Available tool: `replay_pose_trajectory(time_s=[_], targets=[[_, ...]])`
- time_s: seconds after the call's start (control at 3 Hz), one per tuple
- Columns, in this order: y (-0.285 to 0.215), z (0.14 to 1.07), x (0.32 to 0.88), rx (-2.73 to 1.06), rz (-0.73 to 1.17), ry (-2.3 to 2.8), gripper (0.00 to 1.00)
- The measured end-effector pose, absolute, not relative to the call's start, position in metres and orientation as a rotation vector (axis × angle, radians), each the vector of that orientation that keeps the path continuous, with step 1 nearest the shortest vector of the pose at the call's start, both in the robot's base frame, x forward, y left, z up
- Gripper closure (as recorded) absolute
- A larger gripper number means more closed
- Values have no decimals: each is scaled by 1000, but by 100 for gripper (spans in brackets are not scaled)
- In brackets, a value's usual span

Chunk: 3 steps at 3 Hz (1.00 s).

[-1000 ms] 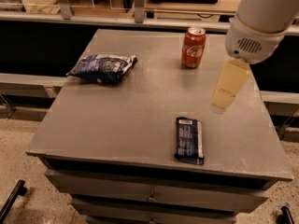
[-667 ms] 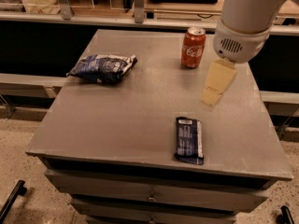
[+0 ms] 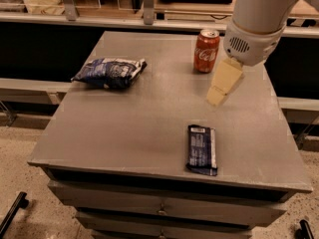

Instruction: Move rxbar blueberry near blue chip bag

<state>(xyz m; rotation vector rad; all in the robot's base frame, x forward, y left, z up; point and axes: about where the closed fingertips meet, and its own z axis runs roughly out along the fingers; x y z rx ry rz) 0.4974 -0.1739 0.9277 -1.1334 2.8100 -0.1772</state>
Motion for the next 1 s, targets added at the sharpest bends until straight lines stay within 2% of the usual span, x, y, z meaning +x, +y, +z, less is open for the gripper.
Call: replay_pose_trajectory(time_s=[1.0], targets=[[-146,892,461,-559,-77,3068,0]])
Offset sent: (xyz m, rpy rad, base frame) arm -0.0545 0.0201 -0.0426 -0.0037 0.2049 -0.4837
